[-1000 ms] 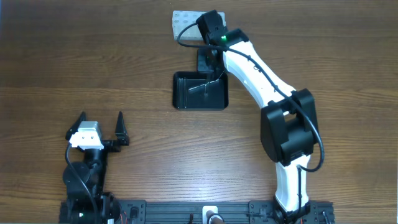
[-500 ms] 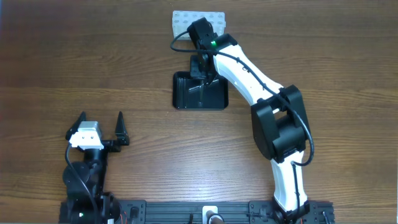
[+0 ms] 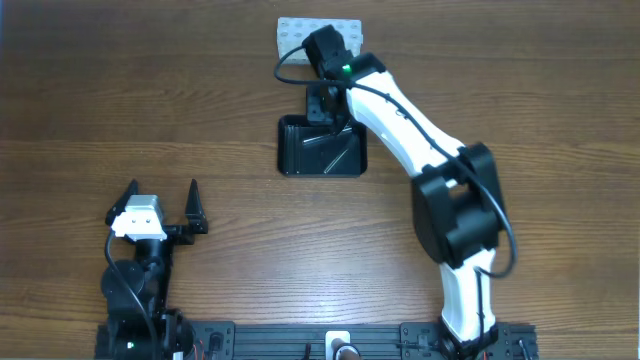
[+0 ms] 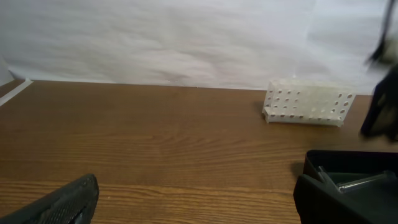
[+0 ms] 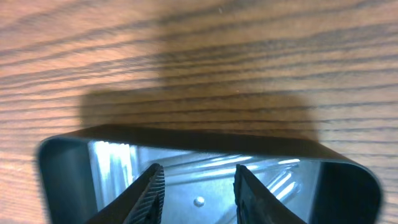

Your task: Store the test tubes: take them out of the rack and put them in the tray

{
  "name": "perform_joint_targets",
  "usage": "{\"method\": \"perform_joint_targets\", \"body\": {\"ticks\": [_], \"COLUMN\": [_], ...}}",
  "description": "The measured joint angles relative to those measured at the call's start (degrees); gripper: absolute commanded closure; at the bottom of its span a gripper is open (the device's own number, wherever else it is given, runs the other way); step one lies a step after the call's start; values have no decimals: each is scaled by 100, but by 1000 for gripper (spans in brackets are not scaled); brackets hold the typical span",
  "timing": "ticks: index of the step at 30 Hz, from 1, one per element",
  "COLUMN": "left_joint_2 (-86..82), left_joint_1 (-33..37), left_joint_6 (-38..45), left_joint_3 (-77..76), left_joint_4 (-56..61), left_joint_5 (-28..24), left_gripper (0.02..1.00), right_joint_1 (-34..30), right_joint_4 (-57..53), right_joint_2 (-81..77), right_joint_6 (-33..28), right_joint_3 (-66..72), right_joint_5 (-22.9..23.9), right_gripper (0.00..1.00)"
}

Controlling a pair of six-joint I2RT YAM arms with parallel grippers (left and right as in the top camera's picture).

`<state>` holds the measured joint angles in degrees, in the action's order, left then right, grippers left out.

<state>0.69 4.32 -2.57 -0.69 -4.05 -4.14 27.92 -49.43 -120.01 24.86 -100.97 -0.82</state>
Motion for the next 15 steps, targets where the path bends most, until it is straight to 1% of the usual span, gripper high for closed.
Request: {"method": "perform_joint_targets", "body": {"ticks": [1, 2, 3, 4, 7, 9, 12, 15], "left_joint_2": [0, 0, 0, 0, 0, 0, 0, 0], "left_joint_1": [0, 0, 0, 0, 0, 0, 0, 0], "left_joint_6": [0, 0, 0, -2, 0, 0, 0, 0], "left_joint_3": [0, 0, 0, 0, 0, 0, 0, 0], "left_joint_4": [0, 0, 0, 0, 0, 0, 0, 2], "left_joint_5": [0, 0, 0, 0, 0, 0, 0, 0], "left_gripper": [18, 18, 20, 18, 18, 20, 18, 18], "right_joint_1": [-2, -2, -4, -17, -109, -291, -765, -1331], "right_joint_4": [0, 11, 26, 28, 256, 581, 1259, 1687], "right_joint_2": [227, 498, 809, 1113, 2159, 2896, 4044, 5145], "right_joint_6": [-131, -278, -413, -586, -1014, -1231, -1471, -1692], "right_joint_3": [7, 7, 7, 7, 83, 358, 1231, 2376], "right_joint_5": [55, 118, 177, 236, 378, 446, 511, 592], "right_gripper": [305, 156, 31, 7, 7, 9, 7, 9]}}
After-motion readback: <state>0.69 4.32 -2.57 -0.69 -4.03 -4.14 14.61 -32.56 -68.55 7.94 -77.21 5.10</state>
